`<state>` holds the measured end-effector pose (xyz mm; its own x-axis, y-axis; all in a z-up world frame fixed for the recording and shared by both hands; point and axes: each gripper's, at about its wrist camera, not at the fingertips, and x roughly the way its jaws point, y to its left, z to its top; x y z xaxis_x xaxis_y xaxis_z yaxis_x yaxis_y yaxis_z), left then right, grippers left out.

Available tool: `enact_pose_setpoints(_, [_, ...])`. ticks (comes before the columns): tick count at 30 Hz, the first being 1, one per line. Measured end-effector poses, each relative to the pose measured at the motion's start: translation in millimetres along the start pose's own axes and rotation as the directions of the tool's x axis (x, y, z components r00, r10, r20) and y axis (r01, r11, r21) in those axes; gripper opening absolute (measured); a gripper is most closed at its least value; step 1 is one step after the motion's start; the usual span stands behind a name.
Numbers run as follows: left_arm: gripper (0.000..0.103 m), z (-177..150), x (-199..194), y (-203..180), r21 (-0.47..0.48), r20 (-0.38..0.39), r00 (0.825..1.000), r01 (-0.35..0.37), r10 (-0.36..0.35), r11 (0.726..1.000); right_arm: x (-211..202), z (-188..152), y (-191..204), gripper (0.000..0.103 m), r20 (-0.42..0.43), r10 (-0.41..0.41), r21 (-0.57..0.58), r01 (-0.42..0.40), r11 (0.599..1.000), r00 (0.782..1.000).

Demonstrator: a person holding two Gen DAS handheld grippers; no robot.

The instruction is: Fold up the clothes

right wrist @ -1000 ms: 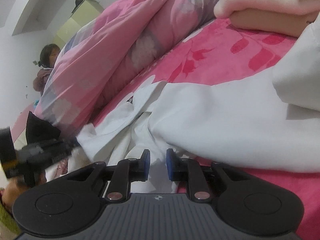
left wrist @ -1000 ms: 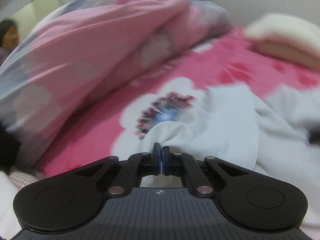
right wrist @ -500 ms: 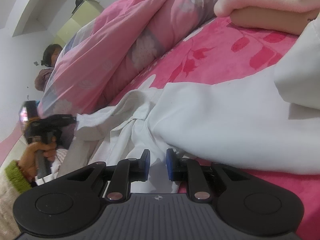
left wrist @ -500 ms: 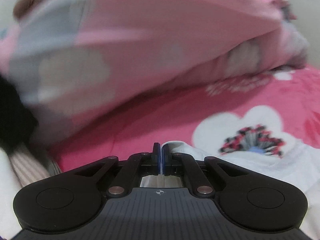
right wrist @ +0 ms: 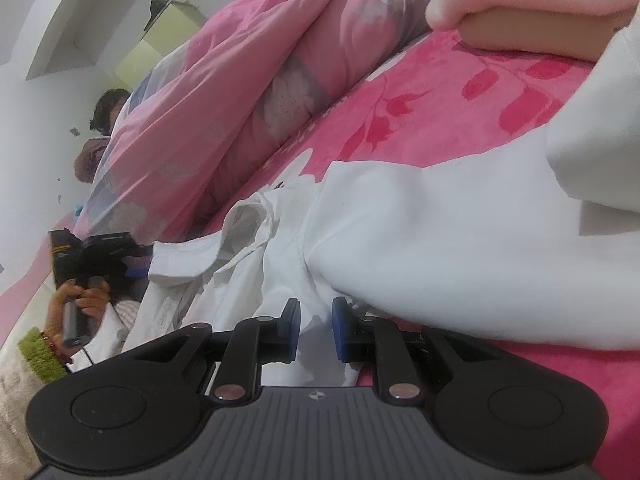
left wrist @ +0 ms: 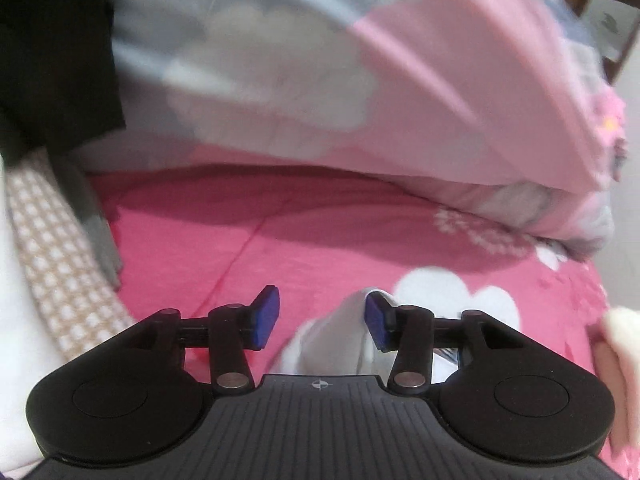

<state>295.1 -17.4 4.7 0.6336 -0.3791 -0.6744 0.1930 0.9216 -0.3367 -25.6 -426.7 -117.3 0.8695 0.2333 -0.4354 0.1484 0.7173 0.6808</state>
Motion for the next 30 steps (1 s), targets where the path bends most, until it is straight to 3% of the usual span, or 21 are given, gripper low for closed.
enact_pose_setpoints(6, [0.05,2.6,-88.0,-17.4,0.098,0.068,0.998,-0.002,-0.005,0.995,-0.3,-0.8,-1.0,0.018,0.003,0.007,0.007,-0.007,1.0,1.0])
enact_pose_setpoints(12, [0.055,-43.2,-143.6,-24.9,0.248,0.082,0.997,-0.021,0.001,0.969,-2.0,-1.8,-2.4,0.018,0.009,0.017,0.018,-0.017,1.0,1.0])
enact_pose_setpoints(18, [0.061,-90.2,-198.4,-32.5,0.394,0.094,0.996,-0.042,0.005,0.918,-3.5,-1.7,7.3,0.019,0.003,-0.012,-0.024,0.012,1.0,1.0])
enact_pose_setpoints(21, [0.061,-132.6,-167.9,-30.1,0.457,0.058,0.998,-0.042,0.018,0.888,-5.8,1.6,24.2,0.02,-0.002,-0.046,-0.069,0.045,0.997,0.999])
enact_pose_setpoints(24, [0.061,-159.9,-133.3,-28.9,0.477,-0.015,1.0,0.016,-0.01,0.879,-6.3,6.0,52.7,0.02,-0.017,-0.052,-0.126,0.05,0.991,0.999])
enact_pose_setpoints(29, [0.061,-185.1,-91.5,-37.1,0.594,0.021,1.0,0.004,-0.02,0.804,19.5,26.2,116.2,0.02,-0.076,-0.08,-0.269,0.057,0.961,0.994])
enact_pose_setpoints(30, [0.061,-185.8,-85.8,-34.5,0.596,0.025,0.999,0.006,-0.026,0.803,30.1,29.4,130.8,0.02,-0.086,-0.093,-0.306,0.062,0.95,0.992])
